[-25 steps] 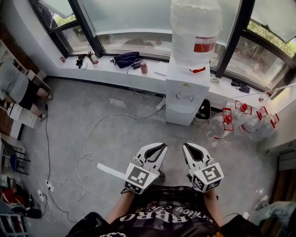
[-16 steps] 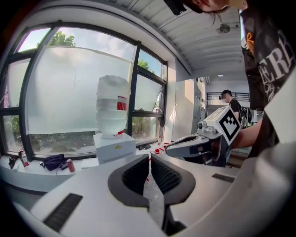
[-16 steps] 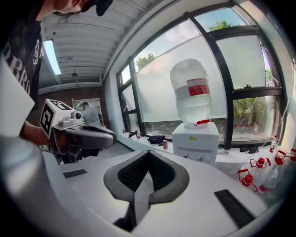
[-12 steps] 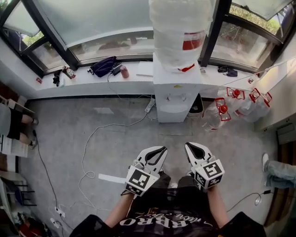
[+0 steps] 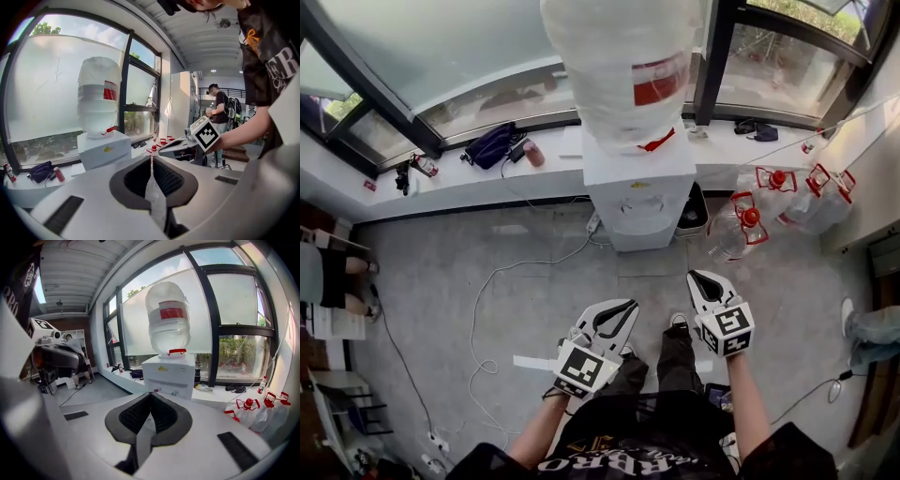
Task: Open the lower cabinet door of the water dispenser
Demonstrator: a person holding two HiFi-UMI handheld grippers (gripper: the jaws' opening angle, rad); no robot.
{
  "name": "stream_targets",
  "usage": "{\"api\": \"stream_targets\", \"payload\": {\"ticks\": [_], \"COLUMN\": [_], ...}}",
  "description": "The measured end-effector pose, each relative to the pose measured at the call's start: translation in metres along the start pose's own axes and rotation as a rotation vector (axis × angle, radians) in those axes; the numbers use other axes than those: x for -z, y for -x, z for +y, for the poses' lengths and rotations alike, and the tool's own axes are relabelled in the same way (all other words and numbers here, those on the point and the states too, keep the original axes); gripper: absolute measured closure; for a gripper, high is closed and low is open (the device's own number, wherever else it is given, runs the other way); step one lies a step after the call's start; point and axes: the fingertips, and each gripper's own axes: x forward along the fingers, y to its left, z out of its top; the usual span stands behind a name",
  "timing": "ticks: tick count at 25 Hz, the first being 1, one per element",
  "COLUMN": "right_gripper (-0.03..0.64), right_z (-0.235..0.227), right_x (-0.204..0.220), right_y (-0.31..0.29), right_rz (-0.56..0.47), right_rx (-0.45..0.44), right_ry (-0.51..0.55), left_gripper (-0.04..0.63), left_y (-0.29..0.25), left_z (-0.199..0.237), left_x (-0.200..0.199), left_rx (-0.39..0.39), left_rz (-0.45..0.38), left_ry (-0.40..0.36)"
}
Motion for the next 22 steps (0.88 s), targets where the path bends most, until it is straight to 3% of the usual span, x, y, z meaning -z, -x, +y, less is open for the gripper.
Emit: {"api": "stream_targets", "payload": {"ticks": [6, 11, 16, 22], "right_gripper": [0.569, 0.526, 0.491, 0.448], "right_z": [-0.084, -0.138, -0.179, -0.206], "right_x": [0.038, 0.094, 0.156, 0.23], "right_y": [-0.049, -0.105, -0.171, -0.241], "right_rz": [0.095, 0.151, 0.162, 0.147], "right_rx": [-0.005, -0.073, -0.127, -0.165], "right_ry": [0.054, 0.042, 0.024, 0.003], "left_gripper": [0.569, 0.569, 0.569, 0.569], "left_y": [-0.069, -0.147, -0.231, -0.306], "left_z": [0.007, 0.012, 0.027, 0.048], "left_x": [-0.012, -0.008, 0.024, 0.074], "left_rx": [-0.006, -0.01, 0.007, -0.012], "left_rz": [0.045, 0.049, 0.082, 0.119], "left_ry": [0.023, 0.036, -0.025, 0.017]}}
